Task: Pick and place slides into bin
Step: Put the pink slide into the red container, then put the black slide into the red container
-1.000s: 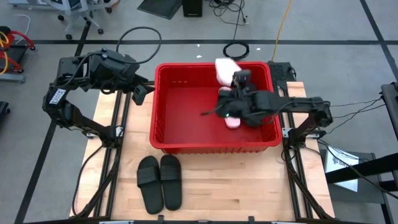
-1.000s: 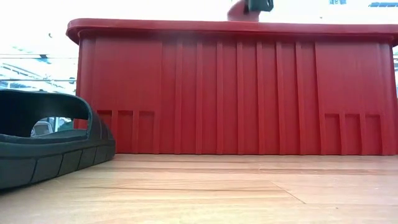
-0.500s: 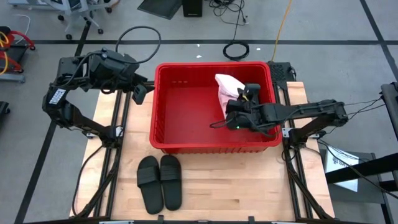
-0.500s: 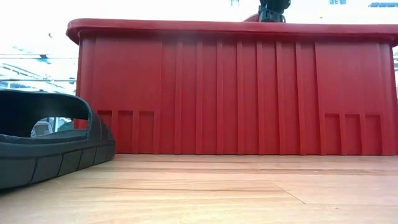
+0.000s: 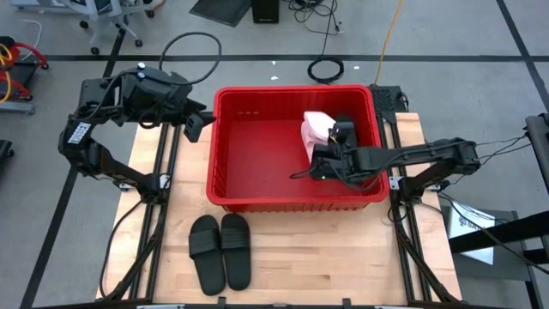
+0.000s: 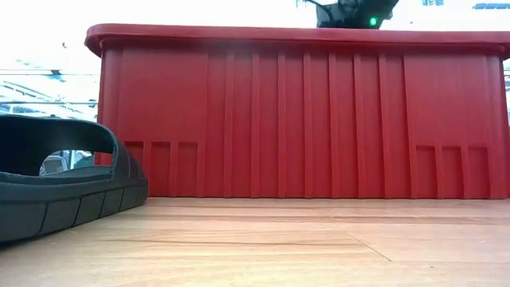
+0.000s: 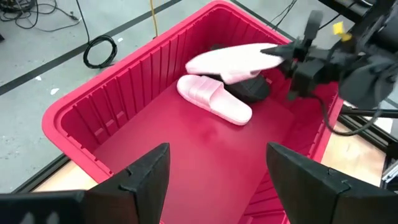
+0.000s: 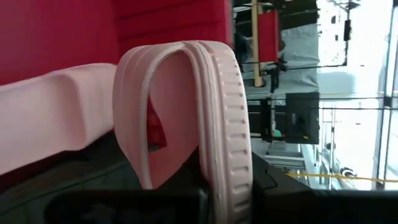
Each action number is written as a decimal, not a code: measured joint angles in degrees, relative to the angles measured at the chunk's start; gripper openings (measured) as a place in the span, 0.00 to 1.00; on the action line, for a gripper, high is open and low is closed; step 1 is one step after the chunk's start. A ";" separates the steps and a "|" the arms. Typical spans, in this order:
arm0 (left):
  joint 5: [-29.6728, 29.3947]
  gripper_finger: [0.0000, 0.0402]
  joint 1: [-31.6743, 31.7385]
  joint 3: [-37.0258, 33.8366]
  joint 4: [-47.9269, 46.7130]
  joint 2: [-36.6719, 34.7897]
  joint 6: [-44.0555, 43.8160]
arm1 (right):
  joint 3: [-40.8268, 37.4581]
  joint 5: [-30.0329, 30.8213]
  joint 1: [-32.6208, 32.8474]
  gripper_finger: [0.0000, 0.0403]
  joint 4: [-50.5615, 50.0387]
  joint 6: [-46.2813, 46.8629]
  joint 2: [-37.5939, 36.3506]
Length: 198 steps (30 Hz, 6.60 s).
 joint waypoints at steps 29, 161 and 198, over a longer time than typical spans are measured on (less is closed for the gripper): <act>0.04 0.64 -0.02 0.00 0.07 -0.02 0.42 | -16.48 -8.43 -6.48 0.06 25.10 -16.14 0.02; 3.26 0.64 -48.64 0.00 16.12 3.08 2.39 | -15.98 -53.70 7.55 0.52 113.22 46.32 -15.62; -6.84 0.64 -61.44 -0.02 -4.54 28.57 -13.72 | -7.58 -64.75 13.30 0.52 112.55 47.21 -8.57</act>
